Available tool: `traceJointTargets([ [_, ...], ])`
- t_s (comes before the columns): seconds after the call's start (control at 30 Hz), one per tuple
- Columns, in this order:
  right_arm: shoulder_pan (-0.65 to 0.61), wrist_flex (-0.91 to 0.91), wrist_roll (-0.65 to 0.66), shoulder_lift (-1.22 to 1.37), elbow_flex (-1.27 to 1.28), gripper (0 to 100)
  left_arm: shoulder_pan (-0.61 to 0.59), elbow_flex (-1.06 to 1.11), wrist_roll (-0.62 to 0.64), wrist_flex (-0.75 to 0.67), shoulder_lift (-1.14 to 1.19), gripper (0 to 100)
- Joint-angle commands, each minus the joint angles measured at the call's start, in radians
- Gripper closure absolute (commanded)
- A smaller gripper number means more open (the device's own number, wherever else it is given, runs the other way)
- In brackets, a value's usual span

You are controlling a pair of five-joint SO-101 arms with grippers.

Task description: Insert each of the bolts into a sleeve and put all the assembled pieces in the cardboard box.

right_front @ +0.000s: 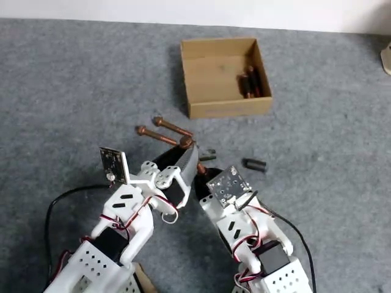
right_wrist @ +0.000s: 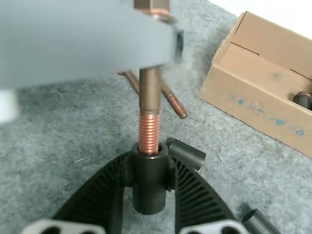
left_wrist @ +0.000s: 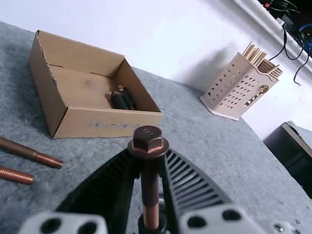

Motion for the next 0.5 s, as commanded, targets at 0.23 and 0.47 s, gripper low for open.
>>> traceJointTargets([
  [0.23, -0.004, -0.249, -0.009, -0.015, -0.038, 99.3, 0.039, -0.01, -0.104, -0.017, -0.012, 99],
  [0.47, -0.002, -0.259, -0.009, -0.015, -0.041, 99.3, 0.048, -0.008, -0.232, -0.012, -0.008, 99],
])
